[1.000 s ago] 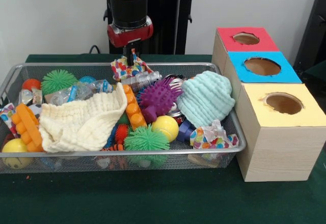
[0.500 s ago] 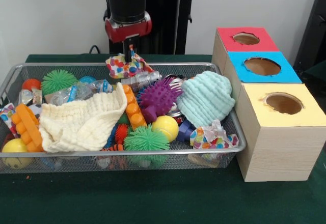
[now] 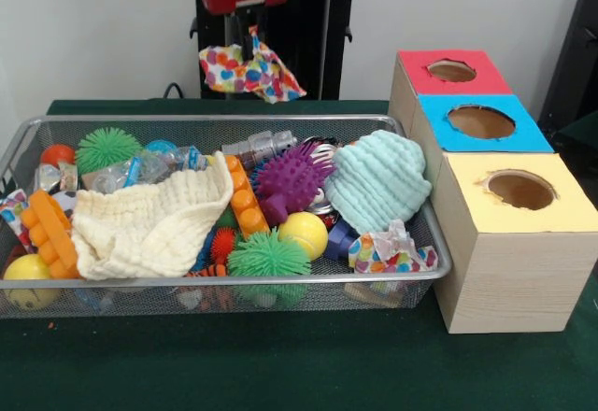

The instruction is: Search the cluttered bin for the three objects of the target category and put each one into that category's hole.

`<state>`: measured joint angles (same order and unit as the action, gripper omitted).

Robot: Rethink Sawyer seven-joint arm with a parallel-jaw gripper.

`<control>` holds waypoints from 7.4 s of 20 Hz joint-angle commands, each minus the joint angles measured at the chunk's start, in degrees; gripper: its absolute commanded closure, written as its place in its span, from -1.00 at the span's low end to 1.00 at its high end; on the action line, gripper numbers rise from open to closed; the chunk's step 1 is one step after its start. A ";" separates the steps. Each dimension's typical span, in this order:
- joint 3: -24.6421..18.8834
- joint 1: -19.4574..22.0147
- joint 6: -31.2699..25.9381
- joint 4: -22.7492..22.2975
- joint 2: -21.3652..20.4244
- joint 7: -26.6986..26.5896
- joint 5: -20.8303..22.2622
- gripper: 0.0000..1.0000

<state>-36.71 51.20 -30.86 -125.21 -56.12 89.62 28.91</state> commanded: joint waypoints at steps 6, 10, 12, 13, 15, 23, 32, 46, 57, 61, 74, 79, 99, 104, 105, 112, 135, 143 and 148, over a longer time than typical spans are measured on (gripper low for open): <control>-4.28 -7.20 -6.68 -6.61 -16.83 1.31 -14.87 1.00; -1.87 -12.30 -6.19 -4.95 -16.57 5.01 -15.64 1.00; -0.15 -15.37 -6.43 -2.81 -15.11 7.87 -14.94 1.00; 0.58 -16.61 -6.94 -1.94 -14.76 8.81 -14.85 1.00; 2.39 -20.30 -9.21 1.13 -13.47 11.71 -14.14 1.00; 9.65 -34.06 -17.48 16.92 -4.81 21.14 -11.20 1.00; 17.27 -40.35 -15.96 28.27 4.03 21.59 -10.60 1.00; 20.66 -40.97 -16.09 33.73 7.99 16.73 -11.49 1.00; 23.05 -43.31 -7.09 31.94 14.89 18.93 -11.97 1.00; 24.03 -44.43 -4.85 31.34 16.70 19.45 -12.19 1.00; 26.11 -47.66 -3.02 31.98 19.16 20.45 -16.92 1.00; 27.19 -48.87 -4.24 34.83 19.78 19.43 -17.11 1.00; 28.81 -47.85 -6.52 41.54 20.69 16.10 -18.07 1.00; 29.01 -47.63 -3.80 41.96 21.70 17.45 -18.52 1.00; 29.18 -47.78 -2.92 41.96 21.84 18.01 -18.64 1.00; 29.88 -49.06 -3.53 43.75 23.21 19.08 -19.70 1.00; 31.05 -50.96 -4.11 40.82 24.05 19.54 -23.95 -1.00; 32.92 -50.77 -6.96 38.21 20.88 16.94 -22.90 -1.00; 32.77 -48.23 -12.30 33.52 15.58 10.50 -21.76 -1.00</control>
<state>-4.99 0.07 -34.90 -84.35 -37.19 97.09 6.76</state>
